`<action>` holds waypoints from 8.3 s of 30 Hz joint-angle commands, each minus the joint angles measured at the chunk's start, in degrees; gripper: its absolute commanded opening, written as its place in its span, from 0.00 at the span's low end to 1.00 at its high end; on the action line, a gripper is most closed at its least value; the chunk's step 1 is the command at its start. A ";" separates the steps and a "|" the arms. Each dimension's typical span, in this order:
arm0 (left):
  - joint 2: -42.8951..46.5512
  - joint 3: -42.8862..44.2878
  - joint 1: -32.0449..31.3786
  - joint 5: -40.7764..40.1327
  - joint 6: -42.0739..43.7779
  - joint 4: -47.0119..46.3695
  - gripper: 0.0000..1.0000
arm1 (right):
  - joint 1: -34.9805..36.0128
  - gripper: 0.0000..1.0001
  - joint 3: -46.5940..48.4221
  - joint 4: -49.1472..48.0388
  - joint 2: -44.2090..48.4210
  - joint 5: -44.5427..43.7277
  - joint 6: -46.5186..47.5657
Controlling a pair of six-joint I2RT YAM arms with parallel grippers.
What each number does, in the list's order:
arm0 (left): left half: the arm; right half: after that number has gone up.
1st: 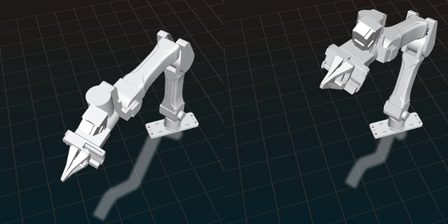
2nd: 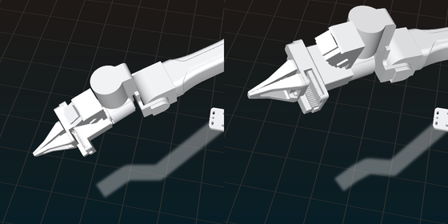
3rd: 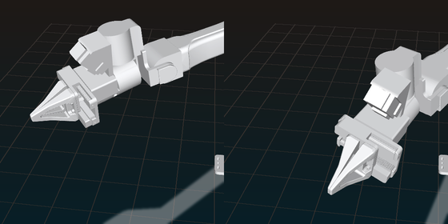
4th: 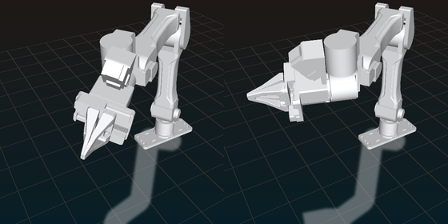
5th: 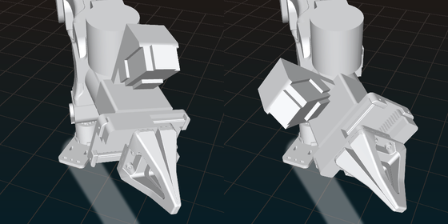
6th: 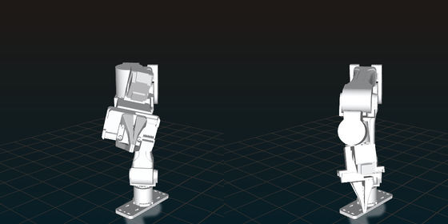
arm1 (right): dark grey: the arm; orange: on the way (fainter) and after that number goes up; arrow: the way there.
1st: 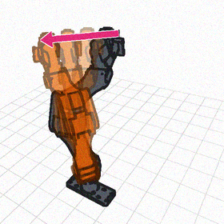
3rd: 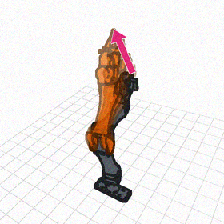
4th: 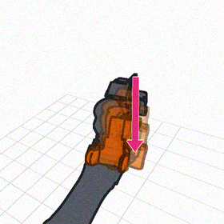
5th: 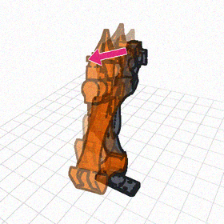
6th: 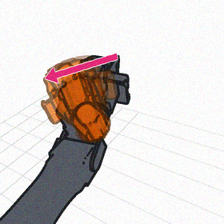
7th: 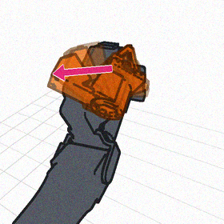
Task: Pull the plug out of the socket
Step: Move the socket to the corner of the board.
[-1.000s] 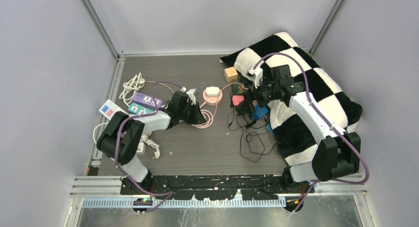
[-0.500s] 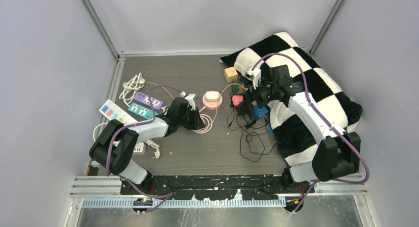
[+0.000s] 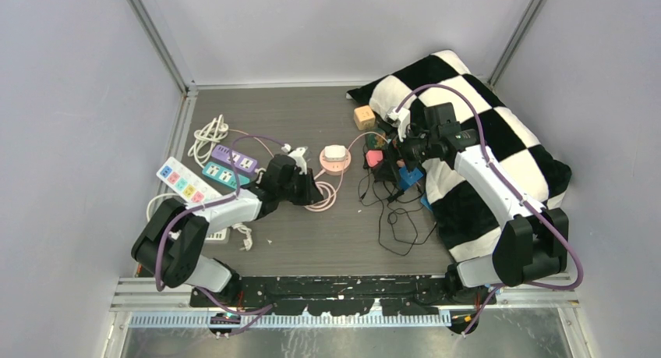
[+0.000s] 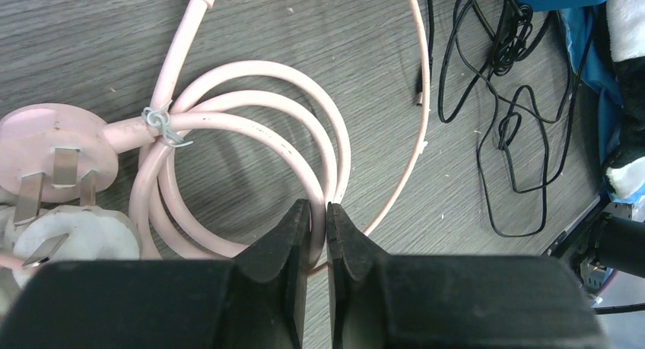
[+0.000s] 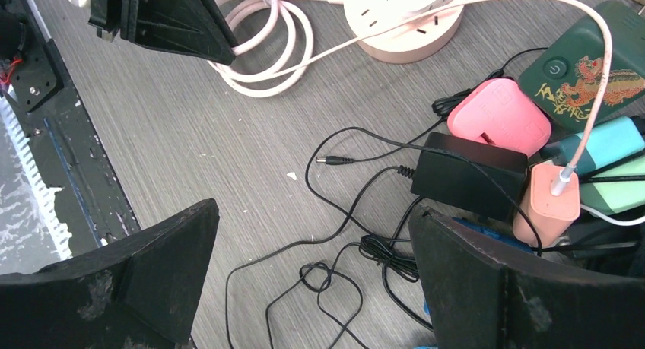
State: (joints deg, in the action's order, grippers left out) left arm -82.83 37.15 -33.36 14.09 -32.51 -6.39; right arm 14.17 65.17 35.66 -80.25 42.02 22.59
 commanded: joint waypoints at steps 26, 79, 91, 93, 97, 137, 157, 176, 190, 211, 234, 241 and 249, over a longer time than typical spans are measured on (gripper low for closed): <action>17.79 0.70 -0.55 -6.86 5.97 5.30 0.53 | 0.39 1.00 1.02 0.06 1.65 1.84 1.18; 9.34 -19.97 -0.32 -23.95 -47.05 -31.52 0.40 | 0.54 1.00 1.02 0.17 1.46 1.91 1.04; 4.89 -19.47 -0.35 -26.82 -49.36 -34.83 0.36 | 0.53 1.00 1.02 0.23 1.59 1.96 1.19; 4.10 -19.55 -0.37 -26.91 -49.57 -35.95 0.32 | 0.60 1.00 1.02 0.24 1.59 1.98 1.22; 3.34 -19.50 -0.28 -26.84 -49.88 -37.29 0.23 | 0.55 1.00 1.02 0.35 1.71 1.98 1.22; 12.28 8.95 1.37 0.99 5.79 -17.81 0.00 | -0.40 1.00 2.25 0.80 2.41 6.58 -1.13; -1.82 22.42 1.20 11.91 12.77 -21.56 0.00 | -6.82 1.00 0.86 -5.33 4.52 11.85 -11.04; -25.33 51.43 1.12 15.17 -0.67 -20.23 0.00 | -13.39 1.00 -1.58 -9.58 10.18 13.26 -14.59; -43.66 67.90 1.11 7.35 -5.50 -10.89 0.19 | -13.43 1.00 -1.71 -9.72 9.81 13.52 -14.77; -31.95 63.05 2.71 3.55 4.36 0.92 0.72 | -13.38 1.00 -1.80 -8.76 8.56 14.84 -14.16; -13.47 34.61 4.98 5.28 8.56 -1.09 0.71 | -13.38 1.00 -1.71 -8.01 6.82 15.46 -13.45; -6.71 26.23 3.80 -4.75 12.60 2.40 0.78 | -13.41 1.00 -1.80 -7.97 6.43 15.37 -13.36; -2.63 19.42 1.37 -9.00 15.26 2.54 0.80 | -13.39 1.00 -1.80 -7.90 6.07 15.27 -13.27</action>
State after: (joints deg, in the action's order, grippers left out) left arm -87.99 58.63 -31.44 8.19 -19.64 -3.11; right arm 0.99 63.42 28.36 -74.00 56.27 8.86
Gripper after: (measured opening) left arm 0.796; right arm 0.996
